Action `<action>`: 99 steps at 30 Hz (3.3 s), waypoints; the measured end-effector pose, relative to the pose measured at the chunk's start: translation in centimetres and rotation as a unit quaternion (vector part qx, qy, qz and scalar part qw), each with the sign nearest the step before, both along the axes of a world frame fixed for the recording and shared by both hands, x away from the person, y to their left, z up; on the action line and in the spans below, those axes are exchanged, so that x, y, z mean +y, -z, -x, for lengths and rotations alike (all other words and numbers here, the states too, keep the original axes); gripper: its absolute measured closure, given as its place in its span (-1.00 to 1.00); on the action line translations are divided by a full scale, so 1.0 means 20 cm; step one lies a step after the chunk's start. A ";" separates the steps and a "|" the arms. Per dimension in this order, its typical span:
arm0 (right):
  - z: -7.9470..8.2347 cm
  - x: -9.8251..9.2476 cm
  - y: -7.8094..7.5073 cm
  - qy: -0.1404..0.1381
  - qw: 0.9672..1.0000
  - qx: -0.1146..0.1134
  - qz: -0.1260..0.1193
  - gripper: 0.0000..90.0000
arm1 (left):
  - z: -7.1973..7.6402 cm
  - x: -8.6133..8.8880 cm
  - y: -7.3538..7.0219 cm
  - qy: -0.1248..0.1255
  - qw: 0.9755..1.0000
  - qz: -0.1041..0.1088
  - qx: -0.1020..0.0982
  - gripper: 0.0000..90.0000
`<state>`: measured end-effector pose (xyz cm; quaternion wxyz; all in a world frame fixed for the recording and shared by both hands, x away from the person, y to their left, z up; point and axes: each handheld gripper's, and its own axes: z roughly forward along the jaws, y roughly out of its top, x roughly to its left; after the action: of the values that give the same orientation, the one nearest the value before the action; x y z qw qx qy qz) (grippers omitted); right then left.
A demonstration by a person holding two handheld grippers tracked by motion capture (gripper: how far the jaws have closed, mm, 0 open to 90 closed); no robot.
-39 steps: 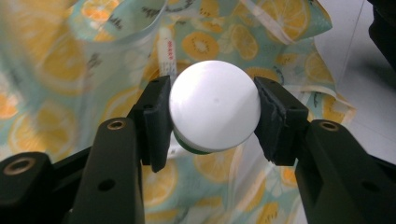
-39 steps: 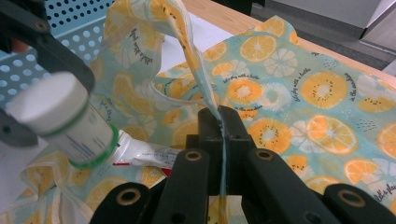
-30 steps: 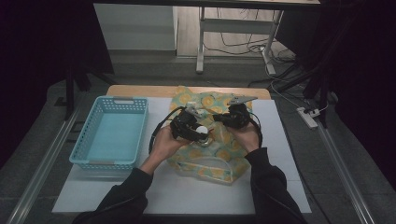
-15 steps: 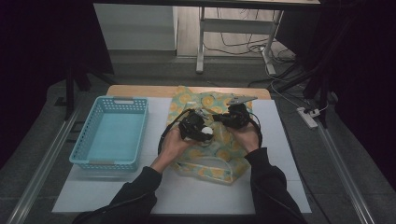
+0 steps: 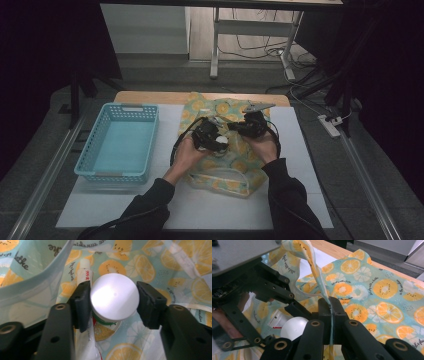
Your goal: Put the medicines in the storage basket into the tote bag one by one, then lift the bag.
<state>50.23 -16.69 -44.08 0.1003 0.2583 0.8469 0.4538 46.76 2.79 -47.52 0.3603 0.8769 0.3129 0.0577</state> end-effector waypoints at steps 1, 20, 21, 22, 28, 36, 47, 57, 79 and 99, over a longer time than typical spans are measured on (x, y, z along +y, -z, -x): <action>0.00 0.00 0.00 0.000 1.000 0.000 0.000 0.98 | 0.00 0.00 0.00 0.000 1.000 0.004 0.000 -0.06; 0.01 0.01 -0.01 -0.005 1.000 -0.001 0.000 0.98 | 0.12 0.08 -0.11 0.025 0.999 0.047 0.001 -0.57; 0.01 0.01 -0.01 -0.005 1.000 -0.001 0.000 0.98 | 0.13 0.08 -0.12 0.025 0.998 0.050 0.002 -0.59; 0.01 0.01 -0.01 -0.006 1.000 -0.001 -0.001 0.98 | 0.14 0.09 -0.12 0.024 0.998 0.052 0.003 -0.61; 0.01 0.01 -0.01 -0.005 1.000 -0.001 -0.002 0.98 | 0.20 0.11 -0.12 0.036 0.997 0.068 0.007 -0.79; 0.02 0.01 -0.01 -0.007 1.000 -0.002 0.000 0.97 | 0.26 0.15 -0.10 0.048 0.995 0.083 -0.001 -0.94; 0.02 0.01 -0.02 -0.008 1.000 -0.004 -0.001 0.97 | 0.34 0.18 -0.03 0.055 0.996 0.073 0.000 -0.98; 0.03 0.01 -0.03 -0.009 1.000 -0.005 -0.003 0.97 | 0.41 0.16 0.06 0.060 0.997 0.053 0.005 -1.00; 0.04 0.02 -0.04 -0.014 1.000 -0.008 0.000 0.97 | 0.33 0.10 0.24 0.041 0.999 0.009 0.029 -0.93; 0.04 0.03 -0.03 -0.015 1.000 -0.004 0.003 0.97 | 0.30 0.09 0.28 0.020 0.998 -0.053 -0.010 -0.39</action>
<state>49.51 -16.14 -43.57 0.0978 0.2434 0.8516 0.4538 40.86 4.68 -53.19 0.3176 0.9002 0.2881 0.0757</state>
